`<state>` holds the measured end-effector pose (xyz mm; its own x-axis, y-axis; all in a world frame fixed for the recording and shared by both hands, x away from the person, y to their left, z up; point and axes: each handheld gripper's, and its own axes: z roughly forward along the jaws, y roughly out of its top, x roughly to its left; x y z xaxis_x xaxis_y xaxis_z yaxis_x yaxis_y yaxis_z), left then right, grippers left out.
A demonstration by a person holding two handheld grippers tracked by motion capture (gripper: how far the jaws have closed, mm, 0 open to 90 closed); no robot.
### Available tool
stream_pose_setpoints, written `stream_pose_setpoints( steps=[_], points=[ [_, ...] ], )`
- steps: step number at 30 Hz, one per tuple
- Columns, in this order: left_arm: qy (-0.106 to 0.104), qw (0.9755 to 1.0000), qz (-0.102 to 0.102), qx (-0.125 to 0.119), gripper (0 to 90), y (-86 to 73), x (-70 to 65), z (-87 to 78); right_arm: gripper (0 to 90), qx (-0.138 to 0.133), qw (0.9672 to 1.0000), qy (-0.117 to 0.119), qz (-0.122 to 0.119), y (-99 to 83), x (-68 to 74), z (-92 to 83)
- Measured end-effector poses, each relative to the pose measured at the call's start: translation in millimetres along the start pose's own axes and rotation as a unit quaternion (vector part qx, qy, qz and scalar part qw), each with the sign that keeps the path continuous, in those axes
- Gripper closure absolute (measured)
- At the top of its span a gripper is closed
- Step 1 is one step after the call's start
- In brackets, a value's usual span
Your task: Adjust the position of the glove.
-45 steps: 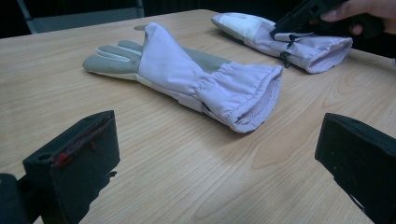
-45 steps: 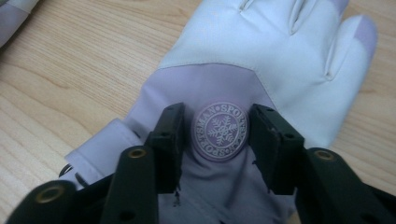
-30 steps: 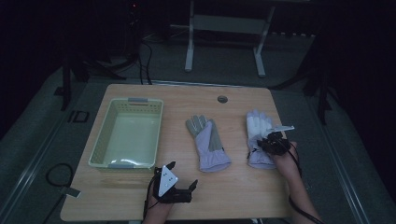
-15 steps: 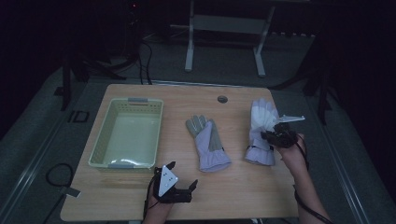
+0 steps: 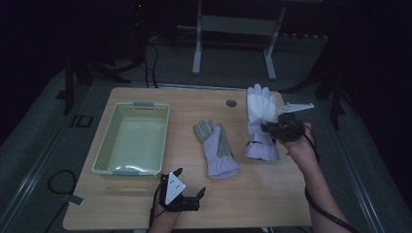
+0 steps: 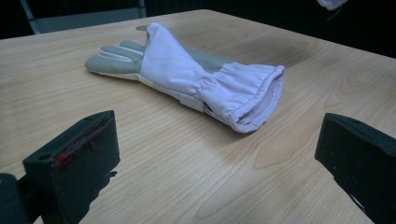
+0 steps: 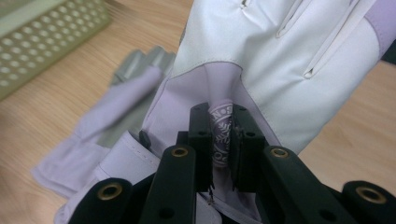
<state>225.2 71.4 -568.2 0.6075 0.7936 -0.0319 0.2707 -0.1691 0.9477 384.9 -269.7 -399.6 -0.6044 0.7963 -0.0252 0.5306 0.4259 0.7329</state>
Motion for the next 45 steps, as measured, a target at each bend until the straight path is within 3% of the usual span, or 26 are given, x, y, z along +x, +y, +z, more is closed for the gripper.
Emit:
stream_pose_setpoints(
  steps=[3, 6, 7, 8, 9, 14, 18, 24, 39, 40, 41, 42, 45],
  points=[
    [0.000, 1.0000, 0.001, 0.000, 0.0, 0.0, -0.1, -0.1, 81.0, -0.001, 0.9999, 0.010, -0.011, 8.6, 10.2, 0.3],
    [0.000, 1.0000, 0.001, -0.001, 0.0, -0.1, -0.1, -0.2, 81.0, 0.001, 0.9992, 0.029, -0.028, 22.0, 32.5, 6.1],
    [0.000, 1.0000, 0.001, -0.001, 0.0, -0.1, -0.1, -0.2, 81.0, 0.001, 0.9992, 0.029, -0.028, 22.0, 32.5, 6.1],
    [0.000, 1.0000, 0.002, -0.002, 0.0, -0.2, -0.1, -0.3, 81.0, 0.001, 0.9986, 0.038, -0.038, 26.4, 43.6, 10.2],
    [0.000, 1.0000, 0.002, -0.002, 0.0, -0.2, -0.1, -0.3, 81.0, 0.001, 0.9986, 0.038, -0.038, 26.4, 43.6, 10.2],
    [-0.002, 1.0000, 0.002, -0.002, 0.0, -0.1, -0.1, -0.3, 80.8, 0.015, 0.9960, 0.067, -0.058, 31.8, 71.2, 24.2],
    [-0.003, 1.0000, 0.001, -0.001, 0.0, -0.1, 0.1, -0.4, 80.8, 0.029, 0.9944, 0.073, -0.070, 31.4, 82.1, 34.9],
    [-0.004, 1.0000, 0.000, -0.001, 0.0, -0.1, 0.3, -0.5, 80.6, 0.065, 0.9915, 0.072, -0.086, 26.8, 97.6, 64.3],
    [-0.006, 1.0000, -0.001, -0.002, 0.0, -0.1, 0.4, -0.3, 80.0, 0.122, 0.9885, 0.066, -0.061, 6.6, 101.2, 119.2],
    [-0.005, 1.0000, 0.001, -0.001, 0.0, -0.1, 0.5, -0.4, 79.5, 0.127, 0.9891, 0.063, -0.039, 0.1, 101.1, 129.0],
    [-0.005, 1.0000, 0.001, -0.001, 0.0, -0.1, 0.5, -0.4, 79.5, 0.127, 0.9891, 0.063, -0.039, 0.1, 101.1, 129.0],
    [-0.005, 1.0000, 0.002, -0.001, 0.0, -0.1, 0.5, -0.5, 79.3, 0.122, 0.9906, 0.059, -0.020, -5.6, 101.1, 134.2],
    [-0.005, 1.0000, 0.000, -0.002, 0.0, -0.2, 0.4, -0.5, 79.2, 0.116, 0.9922, 0.046, -0.014, -9.2, 102.2, 134.4]
  ],
)
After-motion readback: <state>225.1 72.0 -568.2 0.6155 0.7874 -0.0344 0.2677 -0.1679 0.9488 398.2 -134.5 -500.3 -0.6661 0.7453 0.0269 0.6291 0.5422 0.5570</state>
